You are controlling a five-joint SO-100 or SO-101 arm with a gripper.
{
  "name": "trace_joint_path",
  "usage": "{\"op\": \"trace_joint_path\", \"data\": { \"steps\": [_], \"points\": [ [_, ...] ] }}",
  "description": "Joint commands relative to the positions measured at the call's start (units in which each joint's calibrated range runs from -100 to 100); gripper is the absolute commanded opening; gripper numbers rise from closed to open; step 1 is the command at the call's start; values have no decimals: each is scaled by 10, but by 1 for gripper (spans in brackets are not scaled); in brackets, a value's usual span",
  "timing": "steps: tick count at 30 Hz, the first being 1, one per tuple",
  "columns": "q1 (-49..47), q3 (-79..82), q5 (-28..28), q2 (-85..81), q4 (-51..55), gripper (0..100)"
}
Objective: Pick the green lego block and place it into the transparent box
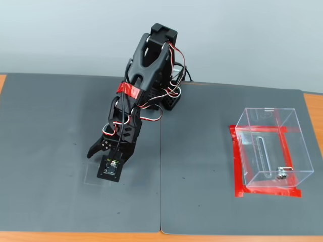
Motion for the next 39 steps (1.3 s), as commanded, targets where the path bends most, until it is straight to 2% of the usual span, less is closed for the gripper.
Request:
{"op": "trace_joint_path", "data": {
  "steps": [1, 4, 11, 21, 28, 39],
  "points": [
    [0, -25, 2, -4, -8, 37],
    [0, -25, 2, -4, -8, 35],
    [0, -24, 2, -4, -8, 19],
    [-5, -20, 3, -11, -8, 6],
    [-12, -28, 0, -27, 0, 6],
    [-126, -29, 3, -260, -1, 6]
  ]
}}
